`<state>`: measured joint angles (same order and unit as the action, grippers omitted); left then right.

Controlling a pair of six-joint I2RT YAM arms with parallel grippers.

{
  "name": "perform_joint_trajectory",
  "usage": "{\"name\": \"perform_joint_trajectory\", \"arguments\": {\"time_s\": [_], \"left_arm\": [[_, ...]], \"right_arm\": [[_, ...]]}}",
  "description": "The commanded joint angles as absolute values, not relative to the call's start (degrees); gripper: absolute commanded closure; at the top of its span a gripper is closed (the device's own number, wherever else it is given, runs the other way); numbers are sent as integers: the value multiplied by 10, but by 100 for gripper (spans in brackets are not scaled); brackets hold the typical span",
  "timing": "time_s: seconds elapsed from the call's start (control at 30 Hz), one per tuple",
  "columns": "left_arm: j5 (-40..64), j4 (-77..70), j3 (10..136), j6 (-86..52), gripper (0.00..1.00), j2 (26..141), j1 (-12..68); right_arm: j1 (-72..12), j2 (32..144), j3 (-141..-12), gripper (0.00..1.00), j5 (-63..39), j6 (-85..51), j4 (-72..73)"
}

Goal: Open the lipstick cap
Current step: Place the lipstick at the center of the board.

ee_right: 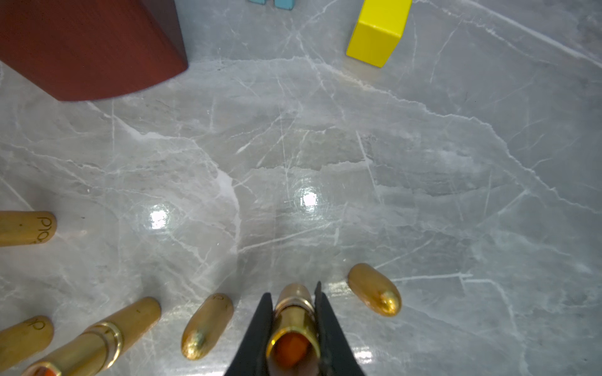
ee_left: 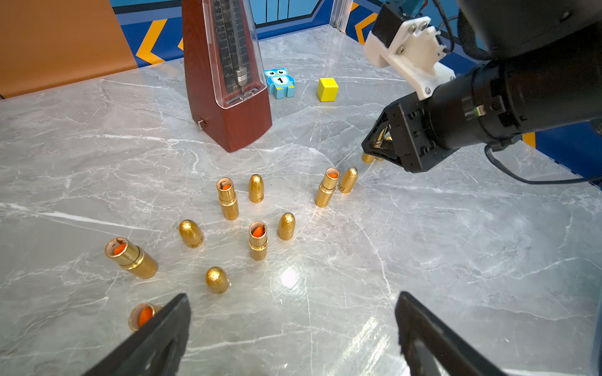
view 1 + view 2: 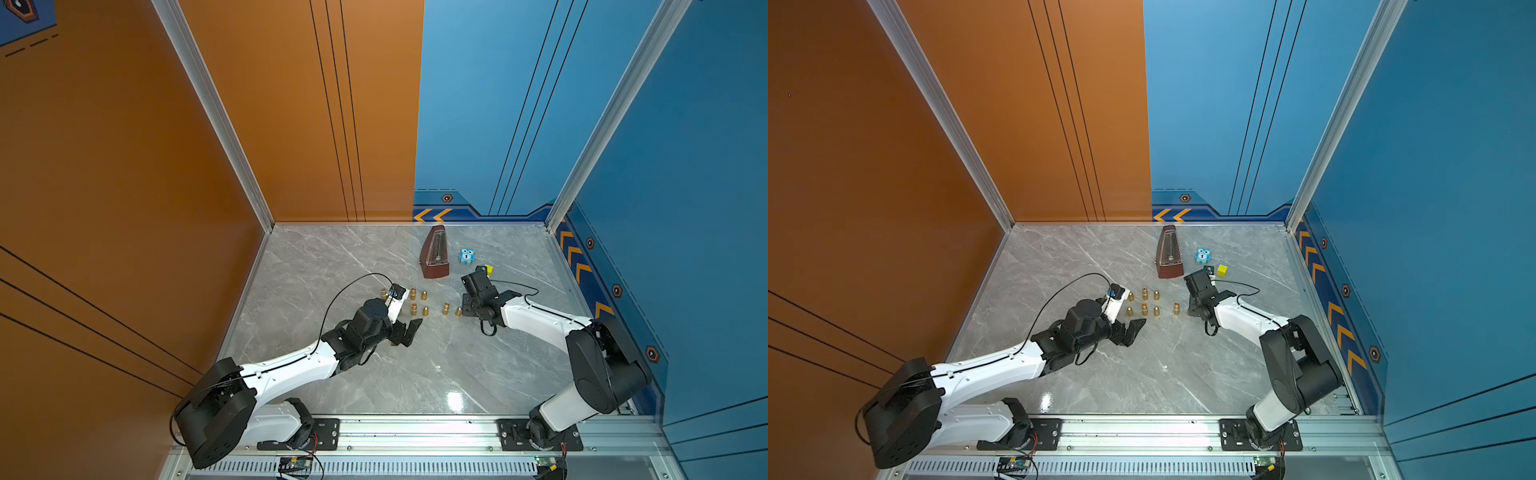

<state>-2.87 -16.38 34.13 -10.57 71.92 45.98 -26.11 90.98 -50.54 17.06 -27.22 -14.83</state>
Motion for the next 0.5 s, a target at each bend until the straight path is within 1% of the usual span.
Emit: {"name": "perform_joint_trajectory", "arguments": {"time_s": [0.0,0.47], "left_arm": [[-18,-158,337,-111,1,725,452],[-13,-158,339,-113,2,719,450]], "right_arm": [[-253,922,-498,80,192,-280,-129],[-249,937,-471,79,184,-304,-100]]}}
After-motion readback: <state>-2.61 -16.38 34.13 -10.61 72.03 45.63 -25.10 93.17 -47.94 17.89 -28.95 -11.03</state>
